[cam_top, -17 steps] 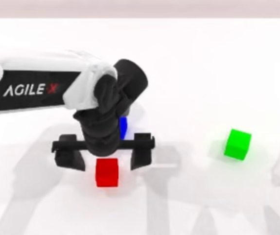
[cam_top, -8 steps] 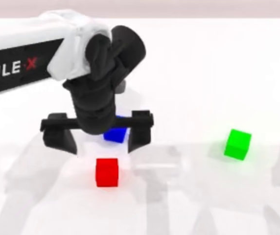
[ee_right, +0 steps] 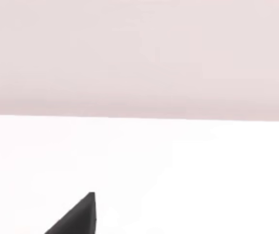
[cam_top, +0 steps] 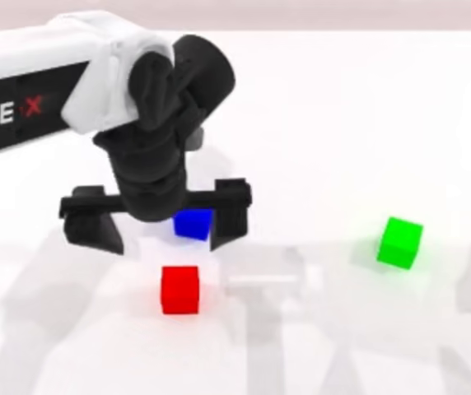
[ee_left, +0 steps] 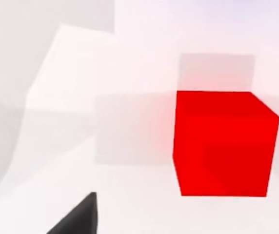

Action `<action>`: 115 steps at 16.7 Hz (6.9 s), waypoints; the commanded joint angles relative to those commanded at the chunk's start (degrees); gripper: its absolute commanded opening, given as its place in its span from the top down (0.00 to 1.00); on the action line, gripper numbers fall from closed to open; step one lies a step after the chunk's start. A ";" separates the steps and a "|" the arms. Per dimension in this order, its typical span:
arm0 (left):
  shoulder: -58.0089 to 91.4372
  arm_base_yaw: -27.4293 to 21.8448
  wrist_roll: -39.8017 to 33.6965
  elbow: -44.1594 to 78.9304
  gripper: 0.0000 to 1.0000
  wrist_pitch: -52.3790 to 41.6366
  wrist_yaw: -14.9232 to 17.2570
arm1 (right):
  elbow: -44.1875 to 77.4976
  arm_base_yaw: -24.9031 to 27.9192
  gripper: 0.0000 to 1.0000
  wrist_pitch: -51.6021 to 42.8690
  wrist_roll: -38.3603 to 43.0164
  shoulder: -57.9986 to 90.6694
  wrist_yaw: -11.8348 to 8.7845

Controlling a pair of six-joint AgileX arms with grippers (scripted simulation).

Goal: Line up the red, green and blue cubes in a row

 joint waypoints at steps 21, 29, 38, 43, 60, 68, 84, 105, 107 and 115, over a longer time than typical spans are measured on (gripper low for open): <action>-93.95 34.58 29.68 -73.41 0.00 53.20 0.24 | 75.11 19.55 0.00 -56.43 -41.39 100.04 0.08; -104.17 36.76 36.67 -78.44 0.00 61.20 0.94 | 84.12 21.74 0.00 -62.13 -46.03 110.67 0.16; -104.17 36.76 36.67 -78.44 0.00 61.20 0.94 | 76.88 21.76 0.00 -49.98 -45.89 114.93 0.19; -104.17 36.76 36.67 -78.44 0.00 61.20 0.94 | 73.95 21.84 0.00 -45.69 -45.83 116.95 0.21; -104.17 36.76 36.67 -78.44 0.00 61.20 0.94 | 73.95 21.84 1.00 -45.69 -45.83 116.95 0.21; -104.17 36.76 36.67 -78.44 0.00 61.20 0.94 | 74.19 21.83 1.00 -46.60 -45.44 115.97 -0.07; -104.17 36.76 36.67 -78.44 0.00 61.20 0.94 | 86.10 25.86 1.00 -62.25 -44.83 112.48 -0.11; -104.17 36.76 36.67 -78.44 0.00 61.20 0.94 | 94.04 47.10 1.00 -59.64 -40.67 122.67 -0.21; -104.17 36.76 36.67 -78.44 0.00 61.20 0.94 | 91.67 47.26 1.00 -56.61 -40.74 123.45 -0.18; -104.17 36.76 36.67 -78.44 0.00 61.20 0.94 | 91.07 47.29 0.77 -55.92 -40.75 123.63 -0.15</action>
